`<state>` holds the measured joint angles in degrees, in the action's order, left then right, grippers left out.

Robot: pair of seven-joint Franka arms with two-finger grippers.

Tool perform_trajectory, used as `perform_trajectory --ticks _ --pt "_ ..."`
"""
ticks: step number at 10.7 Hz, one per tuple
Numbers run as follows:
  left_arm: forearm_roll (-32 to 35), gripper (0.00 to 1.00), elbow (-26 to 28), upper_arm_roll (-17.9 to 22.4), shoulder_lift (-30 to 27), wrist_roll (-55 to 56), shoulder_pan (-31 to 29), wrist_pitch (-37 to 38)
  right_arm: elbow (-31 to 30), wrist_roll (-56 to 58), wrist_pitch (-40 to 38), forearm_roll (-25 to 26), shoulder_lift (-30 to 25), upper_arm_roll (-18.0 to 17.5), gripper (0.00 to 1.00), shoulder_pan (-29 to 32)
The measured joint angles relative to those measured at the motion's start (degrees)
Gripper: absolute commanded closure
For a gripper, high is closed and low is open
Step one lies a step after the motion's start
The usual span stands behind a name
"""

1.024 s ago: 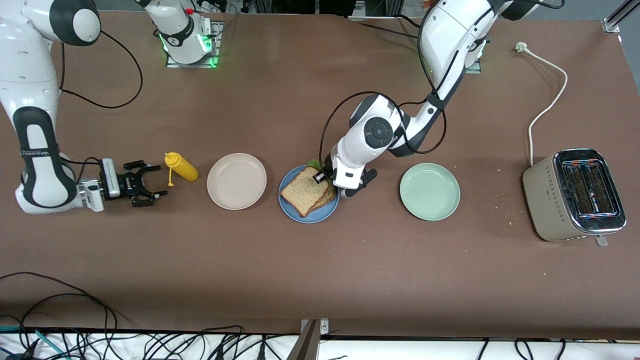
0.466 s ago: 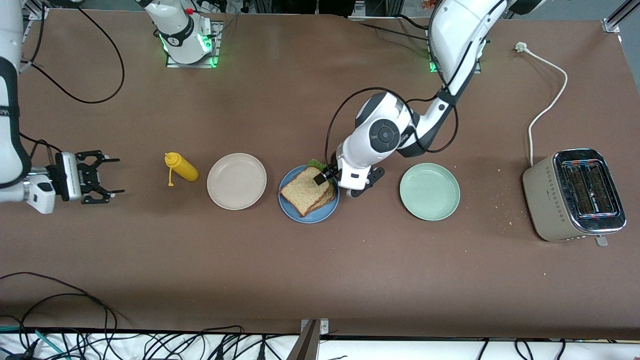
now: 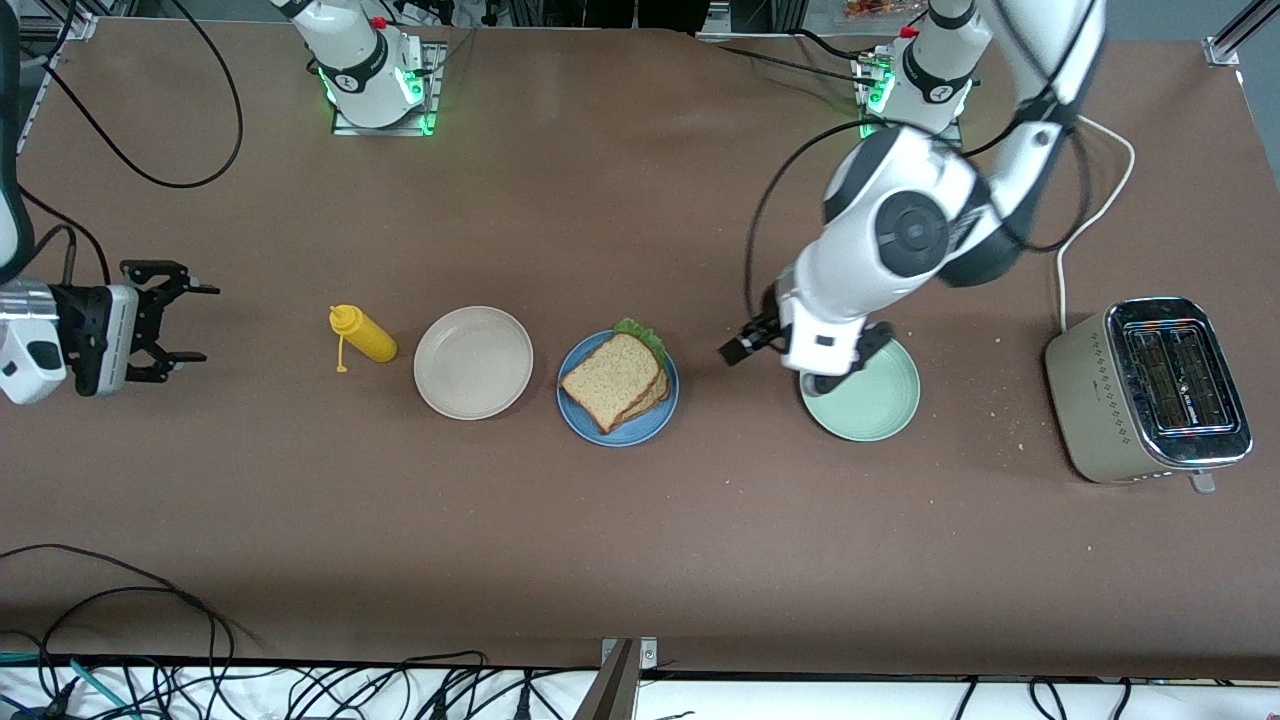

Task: Make sandwich in blue plate with both arms

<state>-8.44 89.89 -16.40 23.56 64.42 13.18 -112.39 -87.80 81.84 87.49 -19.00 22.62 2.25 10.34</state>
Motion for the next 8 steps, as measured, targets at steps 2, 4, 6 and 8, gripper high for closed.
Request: perform_trajectory --ticks 2,4,6,8 --pt "4.36 0.00 -0.02 0.10 -5.17 -7.52 -4.51 8.18 -2.29 -12.30 -0.13 1.67 -5.62 -0.02 0.00 -1.73" --pt "5.33 0.00 -0.04 0.42 -9.45 -21.09 -11.61 13.23 -4.04 -23.64 -0.14 2.73 -9.99 -0.04 0.00 -3.30" --pt "5.39 0.00 0.01 0.62 -11.50 -34.72 -19.31 14.60 -6.32 -36.57 0.51 5.23 -13.90 -0.82 0.00 -5.04" --pt "5.54 0.00 0.05 0.67 -11.99 -45.23 -24.76 14.64 -11.02 -52.25 5.05 7.32 -19.61 -3.10 0.00 -7.26"
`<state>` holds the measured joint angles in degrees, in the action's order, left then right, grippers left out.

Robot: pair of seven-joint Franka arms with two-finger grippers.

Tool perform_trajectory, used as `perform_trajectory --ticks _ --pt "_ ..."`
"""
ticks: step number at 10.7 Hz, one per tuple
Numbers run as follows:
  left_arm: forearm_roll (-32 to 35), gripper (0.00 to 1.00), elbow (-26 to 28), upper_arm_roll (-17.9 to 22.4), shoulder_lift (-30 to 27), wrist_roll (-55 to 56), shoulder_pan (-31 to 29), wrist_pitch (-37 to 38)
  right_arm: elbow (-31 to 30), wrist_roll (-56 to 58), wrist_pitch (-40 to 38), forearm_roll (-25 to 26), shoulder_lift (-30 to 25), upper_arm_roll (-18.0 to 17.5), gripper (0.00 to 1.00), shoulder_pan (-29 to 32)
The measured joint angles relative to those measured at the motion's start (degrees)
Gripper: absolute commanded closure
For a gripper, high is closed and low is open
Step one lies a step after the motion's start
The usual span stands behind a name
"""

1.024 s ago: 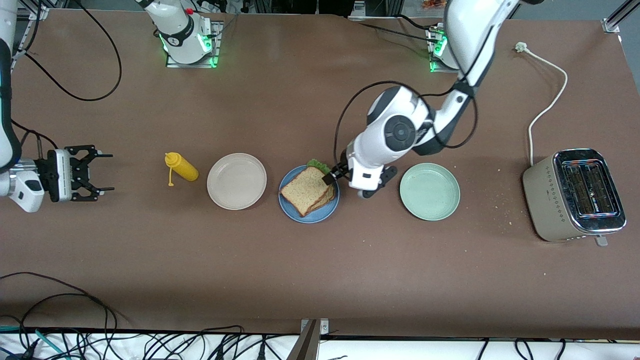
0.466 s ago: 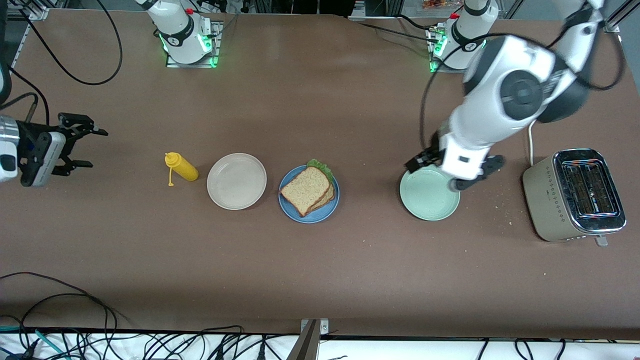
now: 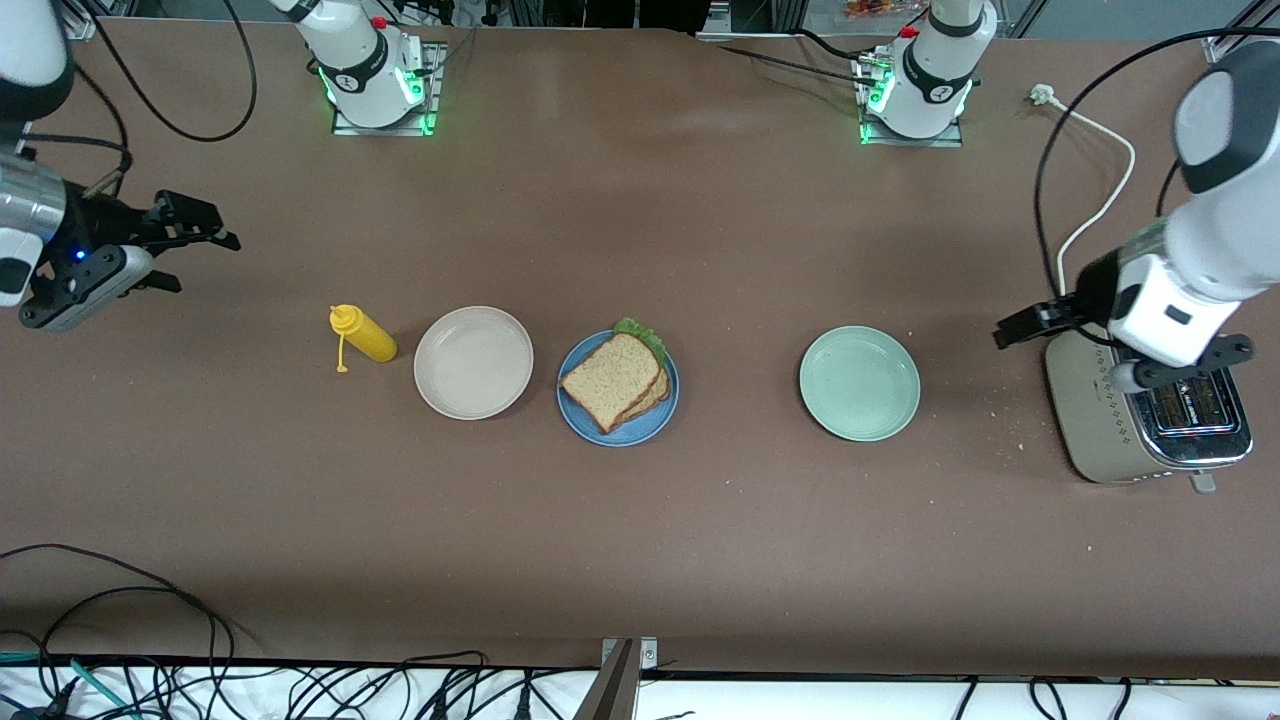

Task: Make sandwich in blue plate with both arms

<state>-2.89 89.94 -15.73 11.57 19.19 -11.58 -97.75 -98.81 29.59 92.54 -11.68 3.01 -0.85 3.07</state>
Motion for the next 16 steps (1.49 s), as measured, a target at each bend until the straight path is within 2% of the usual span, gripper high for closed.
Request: perform_trajectory --ticks 1,3,5,6,8,9,16 --pt "1.35 0.00 -0.02 -0.03 -0.23 -5.01 -1.93 0.00 -1.97 -8.06 1.51 1.01 -2.30 -0.63 0.00 -1.79" --pt "3.39 0.00 -0.04 -0.02 -0.77 -11.36 -3.53 0.00 -3.18 -21.62 2.22 6.31 -4.49 -2.32 0.00 -5.61" --pt "3.75 0.00 -0.40 -0.03 -1.27 -14.22 -4.22 -0.04 -2.58 -28.56 3.85 9.94 -4.71 -3.34 0.00 -7.91" --pt "3.77 0.00 -0.82 -0.03 -1.47 -15.21 -4.56 -0.04 -1.57 -29.66 4.87 10.56 -4.24 -2.15 0.00 -7.92" --pt "3.77 0.00 -1.40 -0.03 -1.52 -16.04 -4.77 -0.04 0.38 -29.39 7.93 10.72 -2.79 2.94 0.00 -7.84" --pt "3.77 0.00 -1.41 -0.04 -1.52 -16.10 -4.77 -0.04 0.78 -29.26 8.49 10.88 -2.32 4.34 0.00 -7.80" --pt "4.05 0.00 -1.42 -0.05 -1.52 -17.10 -5.21 -0.04 1.31 -29.32 8.67 11.30 -2.17 4.55 0.00 -8.40"
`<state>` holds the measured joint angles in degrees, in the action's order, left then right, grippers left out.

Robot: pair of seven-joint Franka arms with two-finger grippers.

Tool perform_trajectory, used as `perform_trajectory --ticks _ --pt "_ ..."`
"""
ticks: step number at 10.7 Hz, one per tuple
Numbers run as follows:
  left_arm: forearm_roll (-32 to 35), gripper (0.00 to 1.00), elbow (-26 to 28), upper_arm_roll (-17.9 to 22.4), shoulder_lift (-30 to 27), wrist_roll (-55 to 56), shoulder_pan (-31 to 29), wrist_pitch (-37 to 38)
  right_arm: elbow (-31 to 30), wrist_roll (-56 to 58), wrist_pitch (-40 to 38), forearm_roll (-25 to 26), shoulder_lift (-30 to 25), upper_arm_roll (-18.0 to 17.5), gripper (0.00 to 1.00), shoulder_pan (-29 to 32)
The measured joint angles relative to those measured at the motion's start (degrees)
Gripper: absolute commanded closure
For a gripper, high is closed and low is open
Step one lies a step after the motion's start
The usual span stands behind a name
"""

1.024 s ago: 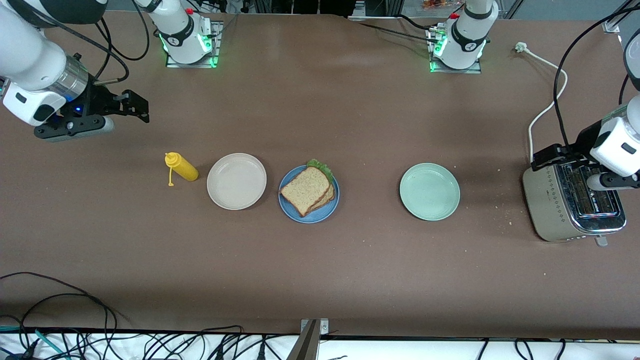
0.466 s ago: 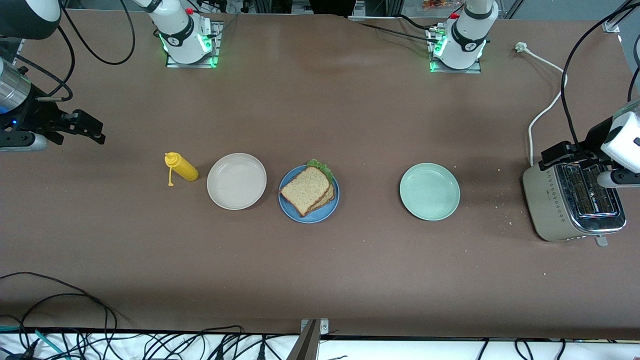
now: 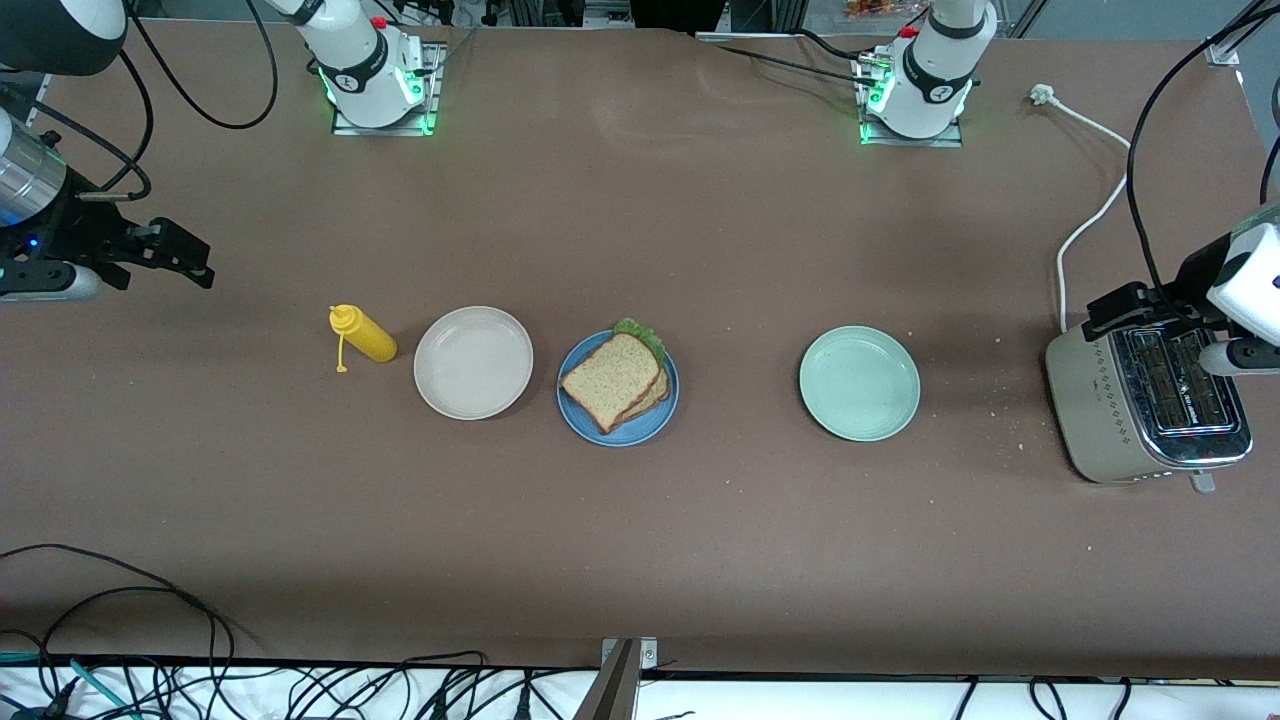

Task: Make sandwich in blue plate with both arms

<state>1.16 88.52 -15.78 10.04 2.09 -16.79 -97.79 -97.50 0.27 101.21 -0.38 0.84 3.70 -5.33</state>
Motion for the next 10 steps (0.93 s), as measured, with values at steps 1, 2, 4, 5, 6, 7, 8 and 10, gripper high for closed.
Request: perform_trajectory --ticks 1,2,4,5,6,7,8,10 --pt "0.00 0.00 0.00 0.00 0.00 -0.29 -0.10 0.00 0.02 0.00 0.00 0.01 0.00 -0.20 0.00 -0.22" --pt "0.02 0.00 0.00 0.00 0.00 -0.34 -0.30 0.00 0.11 0.00 0.01 0.10 0.00 -0.50 0.00 -0.47" --pt "0.02 0.00 0.01 0.00 0.00 -0.52 -0.77 0.00 1.28 0.00 -0.04 1.16 0.00 -0.82 0.00 -1.19" --pt "0.02 0.00 0.03 0.00 0.01 -0.57 -0.82 0.00 1.89 0.00 -0.17 1.26 0.00 -0.76 0.00 -1.19" --pt "0.02 0.00 0.04 -0.02 0.02 -0.60 -0.82 0.04 2.18 0.00 -0.76 1.39 0.00 -0.73 0.00 -1.19" --pt "0.02 0.00 0.06 -0.11 0.02 -0.61 -0.82 0.06 2.19 0.01 -1.38 1.41 0.03 -0.78 0.00 -1.21" --pt "0.02 0.00 0.09 -0.24 0.04 -0.61 -0.82 0.25 2.19 0.01 -2.15 1.42 0.11 -0.86 0.00 -1.35" --pt "0.02 0.00 0.17 -0.56 0.09 -0.60 -0.80 0.53 2.19 0.01 -2.51 1.41 0.28 -0.99 0.00 -2.01"
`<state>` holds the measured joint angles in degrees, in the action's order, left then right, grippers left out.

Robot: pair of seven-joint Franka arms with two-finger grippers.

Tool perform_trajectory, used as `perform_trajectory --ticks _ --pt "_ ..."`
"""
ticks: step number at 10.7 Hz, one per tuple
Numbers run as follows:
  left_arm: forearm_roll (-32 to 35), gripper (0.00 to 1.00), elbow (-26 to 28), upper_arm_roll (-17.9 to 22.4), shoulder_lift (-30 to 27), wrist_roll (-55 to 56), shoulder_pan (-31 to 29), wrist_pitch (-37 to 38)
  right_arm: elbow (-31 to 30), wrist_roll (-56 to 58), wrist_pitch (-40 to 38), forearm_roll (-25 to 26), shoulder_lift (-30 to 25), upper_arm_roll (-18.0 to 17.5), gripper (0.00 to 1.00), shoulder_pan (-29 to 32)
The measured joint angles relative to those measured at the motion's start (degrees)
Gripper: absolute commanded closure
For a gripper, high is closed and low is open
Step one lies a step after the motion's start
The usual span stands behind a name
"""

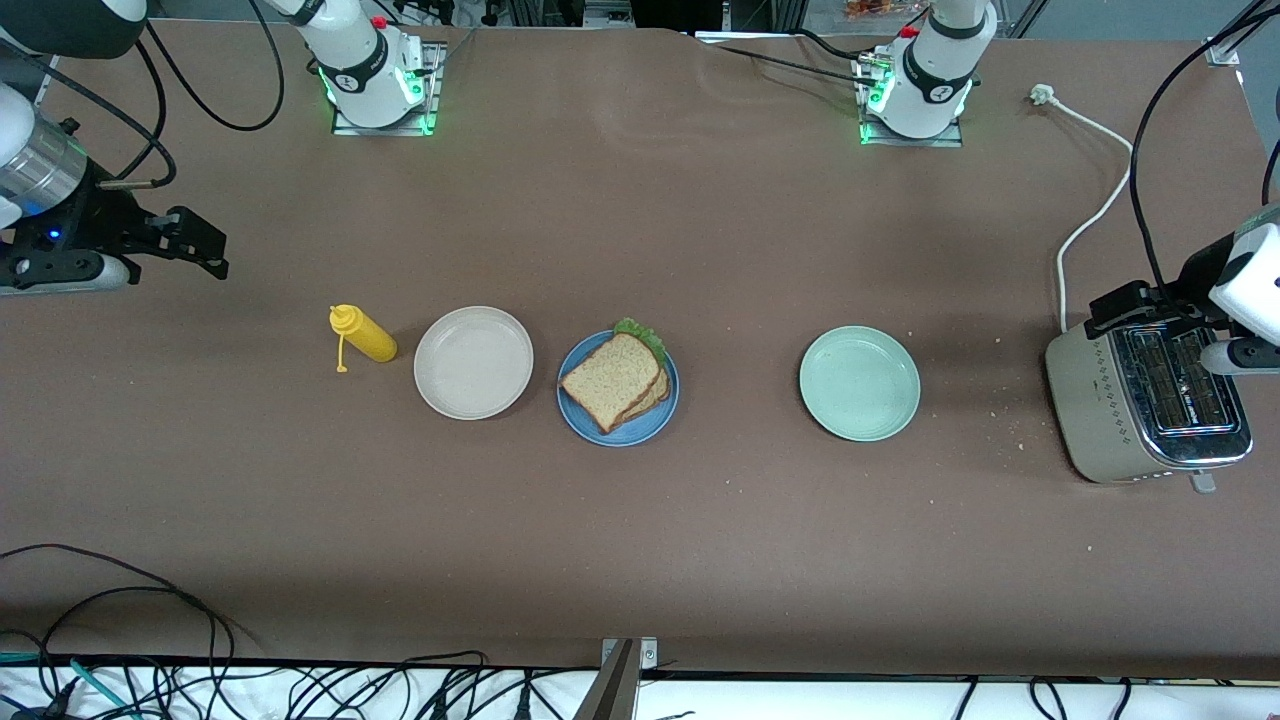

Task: Make sandwich in blue plate with both arms

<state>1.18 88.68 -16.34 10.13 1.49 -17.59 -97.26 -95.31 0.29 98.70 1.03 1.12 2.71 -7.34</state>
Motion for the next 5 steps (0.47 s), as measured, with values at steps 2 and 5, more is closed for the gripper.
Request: perform_trajectory --ticks 2,5 --pt "0.00 0.00 0.04 -0.25 0.05 0.01 0.04 0.12 0.00 -0.02 0.00 0.02 0.15 -0.07 0.00 -1.60" --pt "0.00 0.00 0.04 -0.25 0.08 0.01 0.04 0.18 0.31 -0.02 -0.15 0.04 0.18 -0.05 0.00 -2.01"
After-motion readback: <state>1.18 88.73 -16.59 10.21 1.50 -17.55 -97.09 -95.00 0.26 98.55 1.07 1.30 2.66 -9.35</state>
